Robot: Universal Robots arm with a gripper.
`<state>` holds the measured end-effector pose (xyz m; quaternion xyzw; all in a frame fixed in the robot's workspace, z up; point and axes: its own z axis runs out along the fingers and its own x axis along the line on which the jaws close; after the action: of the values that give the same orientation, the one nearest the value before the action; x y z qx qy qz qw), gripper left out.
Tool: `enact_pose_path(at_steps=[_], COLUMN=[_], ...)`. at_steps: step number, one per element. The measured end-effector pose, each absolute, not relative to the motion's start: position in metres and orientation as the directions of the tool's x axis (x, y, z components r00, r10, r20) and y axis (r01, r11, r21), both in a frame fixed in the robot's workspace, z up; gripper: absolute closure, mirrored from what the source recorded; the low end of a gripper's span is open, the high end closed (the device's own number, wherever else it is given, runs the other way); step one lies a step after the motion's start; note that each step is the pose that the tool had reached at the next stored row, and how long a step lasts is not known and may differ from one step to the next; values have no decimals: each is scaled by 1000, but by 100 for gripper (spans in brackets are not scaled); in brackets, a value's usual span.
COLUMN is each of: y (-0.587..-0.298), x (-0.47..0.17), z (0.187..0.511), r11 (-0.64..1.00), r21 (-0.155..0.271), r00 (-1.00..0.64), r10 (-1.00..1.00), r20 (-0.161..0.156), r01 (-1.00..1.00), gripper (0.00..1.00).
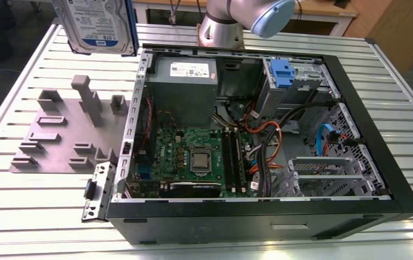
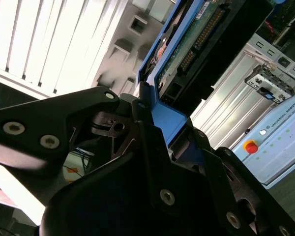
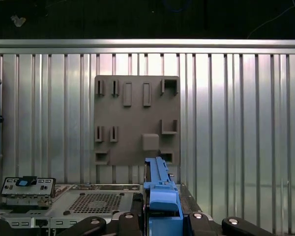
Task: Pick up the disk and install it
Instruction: 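Pick up the disk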
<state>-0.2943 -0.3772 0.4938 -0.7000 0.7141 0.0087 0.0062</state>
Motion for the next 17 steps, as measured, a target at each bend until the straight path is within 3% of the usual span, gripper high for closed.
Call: enact_pose_path(at_steps=[17], y=[-382], x=[-283], z=[494], r11=[20], r21=[4], r00=[-20], r10=[-1000], r20=[-21], r01=[-1000], gripper=[64])
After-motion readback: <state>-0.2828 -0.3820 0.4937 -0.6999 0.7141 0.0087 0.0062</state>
